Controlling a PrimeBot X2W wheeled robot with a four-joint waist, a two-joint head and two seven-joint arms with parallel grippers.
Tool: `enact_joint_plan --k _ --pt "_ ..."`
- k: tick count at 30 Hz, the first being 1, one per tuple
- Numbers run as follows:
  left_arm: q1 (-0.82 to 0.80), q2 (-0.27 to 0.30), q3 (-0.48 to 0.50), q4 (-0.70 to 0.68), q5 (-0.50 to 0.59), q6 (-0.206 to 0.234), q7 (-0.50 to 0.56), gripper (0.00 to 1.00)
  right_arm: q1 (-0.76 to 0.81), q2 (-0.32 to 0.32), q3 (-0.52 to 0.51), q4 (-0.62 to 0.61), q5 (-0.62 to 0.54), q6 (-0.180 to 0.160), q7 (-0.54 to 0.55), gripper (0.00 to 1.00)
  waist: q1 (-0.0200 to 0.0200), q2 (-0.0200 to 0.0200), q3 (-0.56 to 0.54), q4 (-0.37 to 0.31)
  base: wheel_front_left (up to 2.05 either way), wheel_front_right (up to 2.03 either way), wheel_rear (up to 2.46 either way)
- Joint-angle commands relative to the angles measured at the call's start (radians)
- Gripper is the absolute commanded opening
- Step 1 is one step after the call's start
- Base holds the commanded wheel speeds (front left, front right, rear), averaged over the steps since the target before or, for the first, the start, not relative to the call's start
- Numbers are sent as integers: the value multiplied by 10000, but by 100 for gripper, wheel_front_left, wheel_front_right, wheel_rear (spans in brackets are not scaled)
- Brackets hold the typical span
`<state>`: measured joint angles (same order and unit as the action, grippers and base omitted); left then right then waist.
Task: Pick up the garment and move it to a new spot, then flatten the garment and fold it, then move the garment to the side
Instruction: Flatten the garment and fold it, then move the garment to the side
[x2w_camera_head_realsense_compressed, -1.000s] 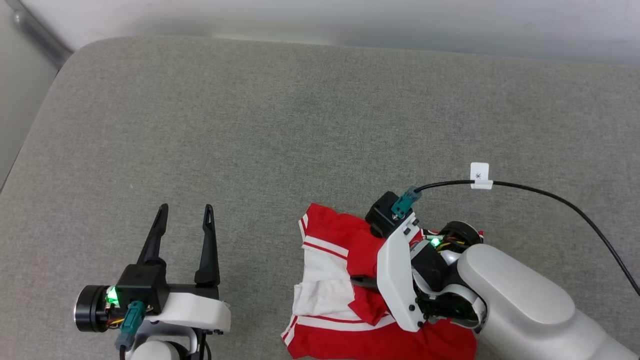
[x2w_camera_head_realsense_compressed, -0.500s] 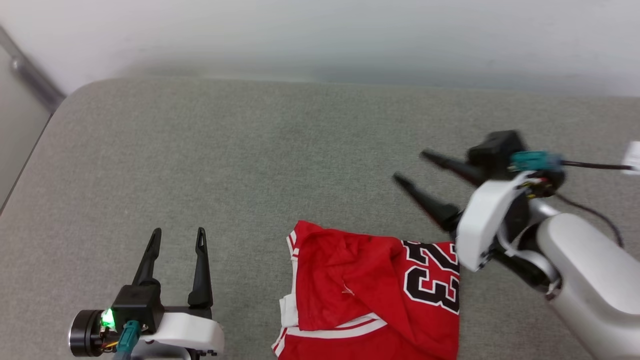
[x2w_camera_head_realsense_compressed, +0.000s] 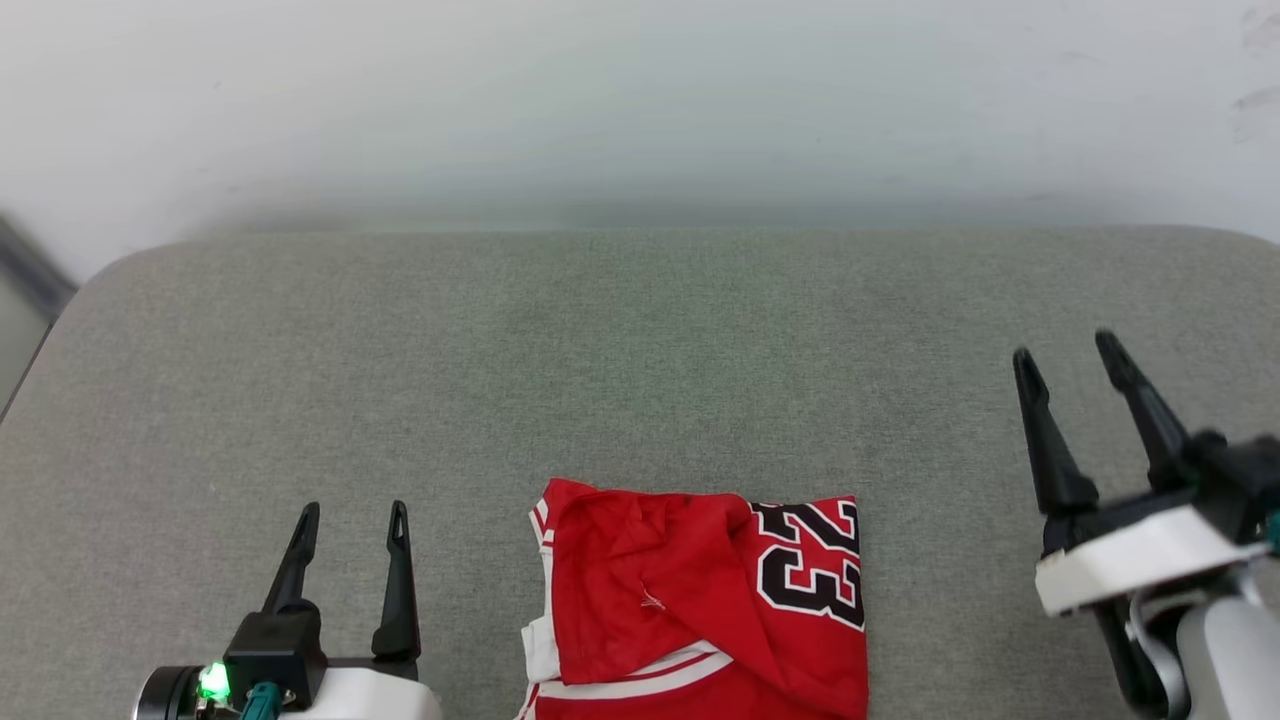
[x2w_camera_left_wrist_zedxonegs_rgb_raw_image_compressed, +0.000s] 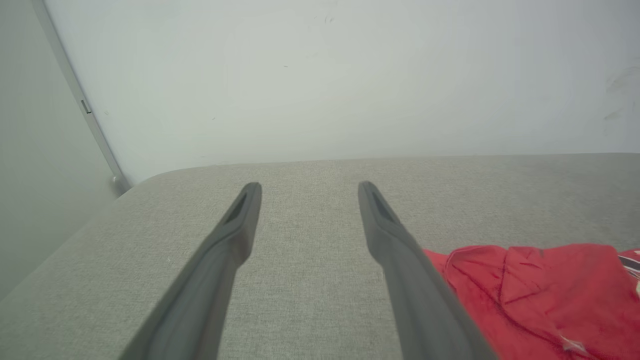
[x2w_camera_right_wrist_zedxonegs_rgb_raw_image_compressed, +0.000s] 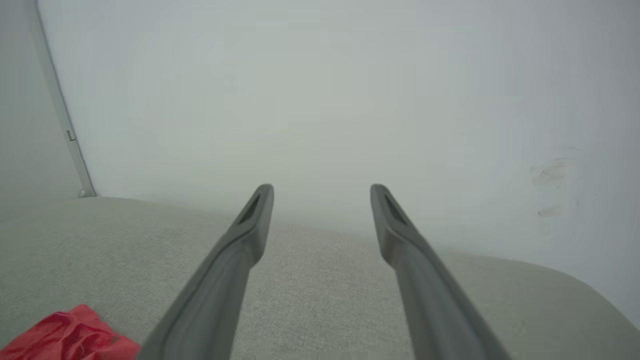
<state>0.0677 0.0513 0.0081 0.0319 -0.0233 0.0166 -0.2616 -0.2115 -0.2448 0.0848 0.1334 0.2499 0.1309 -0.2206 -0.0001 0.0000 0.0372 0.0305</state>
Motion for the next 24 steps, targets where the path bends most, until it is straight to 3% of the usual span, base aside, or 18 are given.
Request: enact_joint_plan --k 1,7,17,24 --pt "122 -6 37 -39 -17 4 -47 100 285 183 -167 -135 -152 -4 -95 100 1 0 -51 -37 0 0 0" --pt "297 -7 56 -67 -20 -44 -46 100 1683 1050 -874 -577 -520 -2 -329 100 1 0 -215 -35 0 0 0" --pt "466 -8 70 -151 70 -145 -46 100 3204 1805 -1345 -1030 -821 -4 -449 100 1 0 -266 72 0 0 0" --pt "456 -11 98 -131 33 -138 -46 100 2502 1775 -1633 -1548 -928 -4 -444 100 1 0 -246 32 0 0 0"
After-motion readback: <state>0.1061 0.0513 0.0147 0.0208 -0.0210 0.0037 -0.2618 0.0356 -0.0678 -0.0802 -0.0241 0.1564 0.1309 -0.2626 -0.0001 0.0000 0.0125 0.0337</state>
